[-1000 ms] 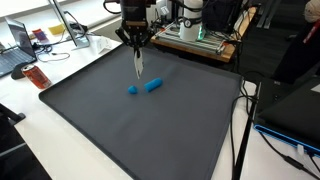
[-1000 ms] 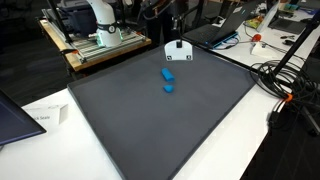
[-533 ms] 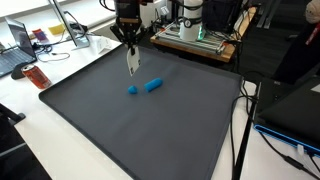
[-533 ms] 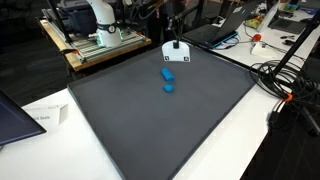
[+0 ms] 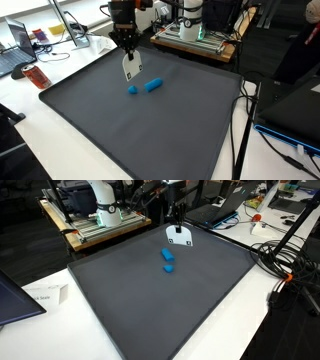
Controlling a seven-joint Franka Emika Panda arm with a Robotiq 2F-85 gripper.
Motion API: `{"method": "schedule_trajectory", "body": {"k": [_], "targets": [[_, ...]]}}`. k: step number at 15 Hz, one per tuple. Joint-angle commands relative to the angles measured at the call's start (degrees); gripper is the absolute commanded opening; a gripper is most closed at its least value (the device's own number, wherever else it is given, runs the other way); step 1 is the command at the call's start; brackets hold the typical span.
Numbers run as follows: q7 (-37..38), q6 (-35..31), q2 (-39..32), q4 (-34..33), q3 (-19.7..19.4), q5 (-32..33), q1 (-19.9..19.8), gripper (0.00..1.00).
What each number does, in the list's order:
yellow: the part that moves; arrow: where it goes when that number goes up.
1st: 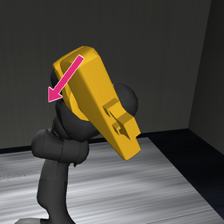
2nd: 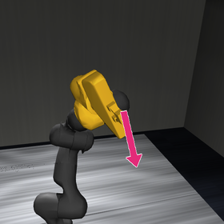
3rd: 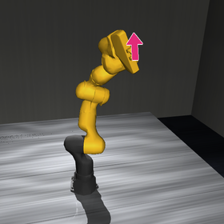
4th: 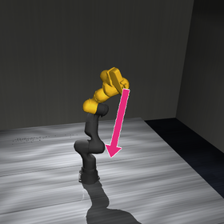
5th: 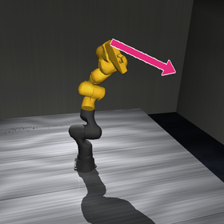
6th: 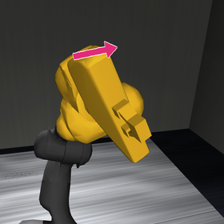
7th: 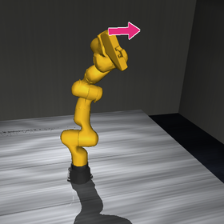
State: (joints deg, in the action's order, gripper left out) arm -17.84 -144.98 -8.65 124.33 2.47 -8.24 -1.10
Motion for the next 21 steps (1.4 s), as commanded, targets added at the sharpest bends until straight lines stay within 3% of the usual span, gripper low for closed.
{"method": "schedule_trajectory", "body": {"k": [1, 10, 21], "targets": [[3.28, 0.59, -2.65, -2.94, 0.4, -5.14, -0.79, 0.01], [9.67, -0.62, -4.09, -2.03, 0.89, -18.2, -2.26, 0.01], [23.94, -0.44, -5.66, -1.03, -0.22, -18.2, -1.56, 0.01]]}}
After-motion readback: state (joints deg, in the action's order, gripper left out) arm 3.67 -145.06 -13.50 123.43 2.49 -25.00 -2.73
